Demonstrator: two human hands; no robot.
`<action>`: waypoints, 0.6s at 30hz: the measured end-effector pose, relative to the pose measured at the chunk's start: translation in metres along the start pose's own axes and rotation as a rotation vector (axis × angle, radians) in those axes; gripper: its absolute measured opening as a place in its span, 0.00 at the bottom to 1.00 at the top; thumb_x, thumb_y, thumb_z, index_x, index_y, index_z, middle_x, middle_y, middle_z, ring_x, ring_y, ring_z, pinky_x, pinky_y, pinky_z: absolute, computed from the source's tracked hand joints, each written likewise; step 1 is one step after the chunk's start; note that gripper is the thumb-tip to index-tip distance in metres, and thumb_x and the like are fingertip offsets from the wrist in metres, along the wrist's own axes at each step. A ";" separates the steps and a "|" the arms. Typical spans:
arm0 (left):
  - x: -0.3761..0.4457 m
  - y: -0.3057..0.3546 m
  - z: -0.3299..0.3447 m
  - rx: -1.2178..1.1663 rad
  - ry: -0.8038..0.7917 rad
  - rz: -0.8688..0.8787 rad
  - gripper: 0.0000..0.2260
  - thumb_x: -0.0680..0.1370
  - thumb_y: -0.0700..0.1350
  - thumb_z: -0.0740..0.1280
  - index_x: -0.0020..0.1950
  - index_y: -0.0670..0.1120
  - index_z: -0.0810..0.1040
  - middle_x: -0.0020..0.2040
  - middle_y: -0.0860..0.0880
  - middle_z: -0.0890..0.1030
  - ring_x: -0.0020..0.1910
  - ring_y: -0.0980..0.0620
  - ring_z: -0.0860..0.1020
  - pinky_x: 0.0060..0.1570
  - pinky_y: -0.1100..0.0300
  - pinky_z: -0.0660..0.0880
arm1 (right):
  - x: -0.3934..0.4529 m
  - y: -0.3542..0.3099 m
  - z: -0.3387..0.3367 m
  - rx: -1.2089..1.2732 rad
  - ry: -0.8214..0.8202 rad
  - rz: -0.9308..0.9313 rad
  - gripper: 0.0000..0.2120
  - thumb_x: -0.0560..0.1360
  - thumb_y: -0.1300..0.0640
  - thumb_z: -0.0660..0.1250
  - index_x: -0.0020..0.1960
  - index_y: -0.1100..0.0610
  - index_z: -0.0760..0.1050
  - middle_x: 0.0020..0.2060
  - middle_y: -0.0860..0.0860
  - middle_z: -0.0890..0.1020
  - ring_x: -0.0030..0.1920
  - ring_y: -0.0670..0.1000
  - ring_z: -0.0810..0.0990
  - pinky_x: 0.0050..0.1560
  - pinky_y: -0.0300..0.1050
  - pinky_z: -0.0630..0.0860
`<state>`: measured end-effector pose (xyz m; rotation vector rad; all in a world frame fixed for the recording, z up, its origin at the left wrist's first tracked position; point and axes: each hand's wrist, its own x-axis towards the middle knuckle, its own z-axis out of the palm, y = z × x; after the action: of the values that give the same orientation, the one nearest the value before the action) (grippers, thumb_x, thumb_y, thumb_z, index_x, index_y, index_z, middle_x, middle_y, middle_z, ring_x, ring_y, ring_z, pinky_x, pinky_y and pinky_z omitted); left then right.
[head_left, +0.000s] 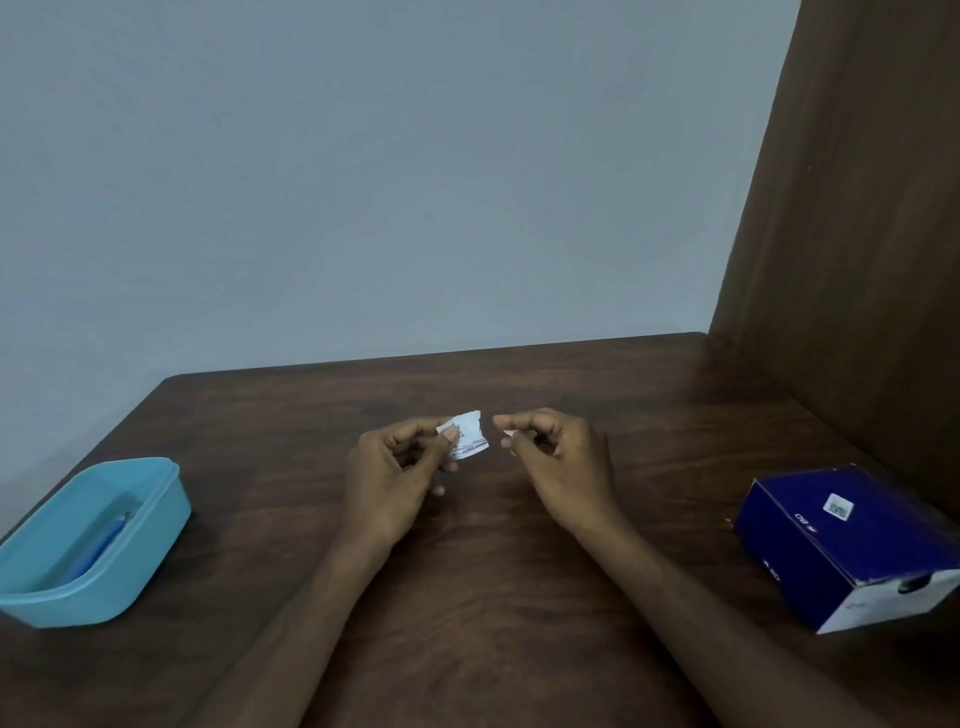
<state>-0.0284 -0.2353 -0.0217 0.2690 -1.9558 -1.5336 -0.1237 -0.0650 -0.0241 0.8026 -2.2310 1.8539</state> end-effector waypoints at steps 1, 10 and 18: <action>0.001 0.000 0.000 -0.004 0.001 -0.001 0.05 0.80 0.41 0.75 0.55 0.48 0.89 0.42 0.46 0.89 0.38 0.50 0.87 0.30 0.59 0.81 | 0.000 0.000 0.000 0.009 -0.015 0.014 0.13 0.79 0.65 0.71 0.55 0.51 0.89 0.45 0.43 0.89 0.46 0.42 0.88 0.49 0.45 0.85; 0.002 -0.003 -0.002 0.004 -0.029 -0.003 0.05 0.81 0.42 0.75 0.55 0.48 0.90 0.42 0.47 0.89 0.38 0.52 0.86 0.30 0.57 0.80 | 0.000 -0.002 0.002 0.082 -0.030 0.008 0.14 0.81 0.62 0.72 0.60 0.45 0.85 0.42 0.44 0.90 0.41 0.45 0.89 0.48 0.44 0.85; 0.001 -0.003 -0.001 0.039 -0.065 0.006 0.05 0.81 0.43 0.75 0.54 0.51 0.89 0.40 0.46 0.88 0.38 0.53 0.86 0.29 0.59 0.78 | 0.001 -0.005 0.001 0.236 0.002 0.109 0.13 0.73 0.61 0.81 0.55 0.55 0.83 0.42 0.53 0.89 0.44 0.53 0.90 0.51 0.56 0.88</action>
<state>-0.0293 -0.2377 -0.0235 0.2319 -2.0366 -1.5186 -0.1216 -0.0664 -0.0195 0.7243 -2.1202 2.1983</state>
